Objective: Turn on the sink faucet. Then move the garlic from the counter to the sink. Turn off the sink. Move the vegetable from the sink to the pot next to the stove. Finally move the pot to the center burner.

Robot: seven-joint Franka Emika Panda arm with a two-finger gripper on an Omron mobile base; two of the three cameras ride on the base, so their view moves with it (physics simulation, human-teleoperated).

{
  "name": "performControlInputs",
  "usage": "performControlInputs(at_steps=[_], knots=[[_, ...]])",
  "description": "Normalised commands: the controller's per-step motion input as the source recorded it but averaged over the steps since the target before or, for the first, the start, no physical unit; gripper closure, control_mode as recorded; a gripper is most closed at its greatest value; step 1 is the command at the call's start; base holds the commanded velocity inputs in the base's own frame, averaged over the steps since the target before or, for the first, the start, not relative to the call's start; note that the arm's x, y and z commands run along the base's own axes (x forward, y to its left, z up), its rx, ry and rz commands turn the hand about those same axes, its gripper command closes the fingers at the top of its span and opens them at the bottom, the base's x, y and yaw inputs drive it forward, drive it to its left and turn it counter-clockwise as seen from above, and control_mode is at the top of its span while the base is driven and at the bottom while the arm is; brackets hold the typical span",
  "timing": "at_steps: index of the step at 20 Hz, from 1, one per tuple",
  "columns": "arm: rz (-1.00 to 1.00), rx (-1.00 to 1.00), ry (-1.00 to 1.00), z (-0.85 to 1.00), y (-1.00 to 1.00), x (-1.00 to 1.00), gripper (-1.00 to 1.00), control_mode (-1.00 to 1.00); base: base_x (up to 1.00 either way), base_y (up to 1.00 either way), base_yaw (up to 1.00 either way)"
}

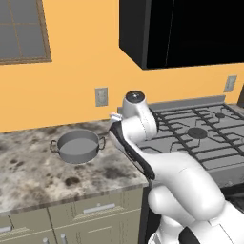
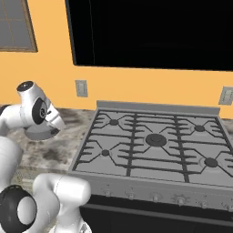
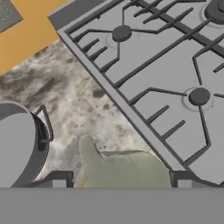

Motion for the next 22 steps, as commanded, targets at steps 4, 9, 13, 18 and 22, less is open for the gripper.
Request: performControlInputs(at_steps=[4,9,13,18,22], knots=[[0.01,-0.08,0.01,-0.02,0.88,0.61,1.0,-1.0,0.0,0.0,0.0],[0.0,-0.07,0.0,-0.11,0.74,0.56,1.0,-1.0,0.0,0.0,0.0],[0.02,-0.04,0.0,-0.18,0.26,0.14,1.0,-1.0,0.0,0.0,0.0],[0.03,0.0,0.0,-0.11,0.13,0.0,1.0,-1.0,0.0,0.0,0.0],[0.02,0.0,0.0,-0.32,0.19,0.05,1.0,-1.0,0.0,0.0,0.0]])
